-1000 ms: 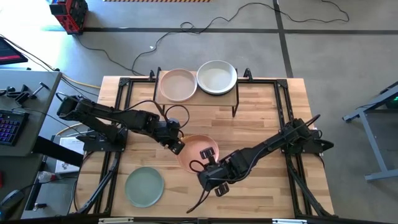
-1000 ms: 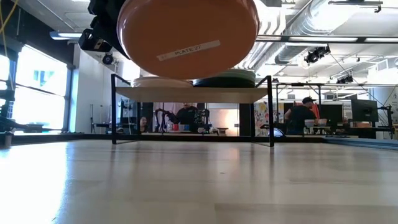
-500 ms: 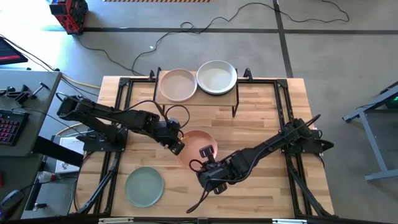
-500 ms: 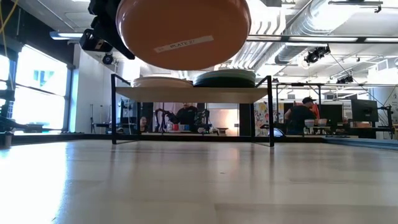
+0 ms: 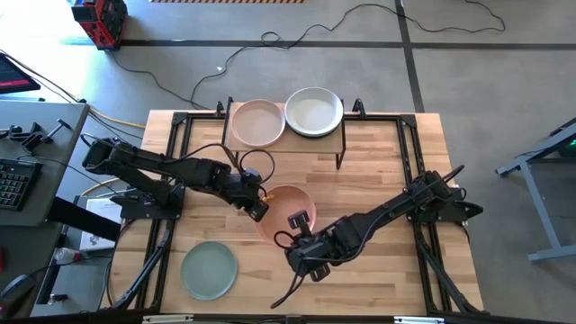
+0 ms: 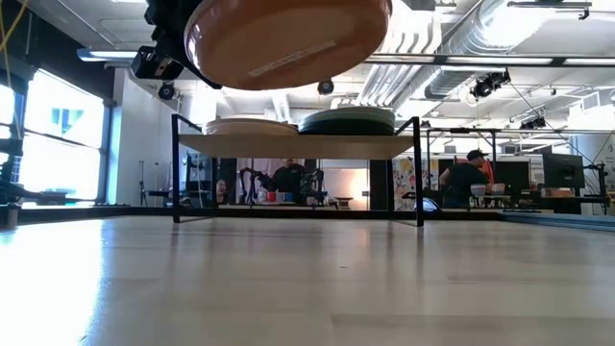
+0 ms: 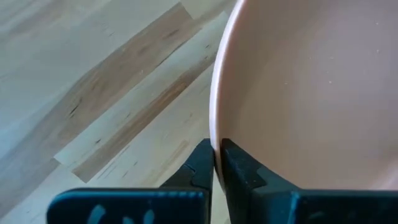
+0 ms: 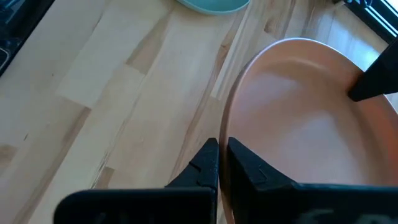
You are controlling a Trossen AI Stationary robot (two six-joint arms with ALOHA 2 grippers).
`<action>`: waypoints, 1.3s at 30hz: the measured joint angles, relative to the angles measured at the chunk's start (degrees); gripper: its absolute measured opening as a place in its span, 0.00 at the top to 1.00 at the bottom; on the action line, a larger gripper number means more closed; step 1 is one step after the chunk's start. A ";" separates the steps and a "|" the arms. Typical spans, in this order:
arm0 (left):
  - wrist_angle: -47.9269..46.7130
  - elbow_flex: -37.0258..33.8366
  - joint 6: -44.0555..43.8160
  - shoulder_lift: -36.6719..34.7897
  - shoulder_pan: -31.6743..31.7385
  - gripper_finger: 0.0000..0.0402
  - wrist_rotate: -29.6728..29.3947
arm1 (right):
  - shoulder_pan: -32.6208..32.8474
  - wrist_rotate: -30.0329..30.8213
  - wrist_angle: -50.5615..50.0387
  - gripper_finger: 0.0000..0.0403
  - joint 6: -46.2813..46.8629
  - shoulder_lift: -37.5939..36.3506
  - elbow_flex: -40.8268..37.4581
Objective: Place and stack plates onto a shelf
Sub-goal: Stack the orange plate on top of the gray plate
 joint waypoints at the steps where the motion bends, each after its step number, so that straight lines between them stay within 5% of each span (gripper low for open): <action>1: -0.04 0.00 -0.02 0.00 -0.01 0.99 0.08 | 0.00 -0.02 -0.03 1.00 0.02 0.00 0.01; 7: -0.63 -0.01 0.23 0.00 0.05 0.99 0.40 | 0.02 0.44 -0.39 0.97 0.46 0.00 0.00; 20: -5.19 -0.17 4.98 0.02 4.76 0.99 2.12 | -0.13 2.19 -0.94 0.73 8.47 -0.78 -0.01; 31: -6.28 -0.14 9.76 -3.26 13.46 0.99 3.09 | -2.93 13.74 -10.59 0.73 8.24 -6.64 -0.01; 39: -6.69 -0.12 13.55 -9.58 22.91 0.99 2.44 | -10.54 14.95 -17.00 0.73 4.99 -9.99 -0.01</action>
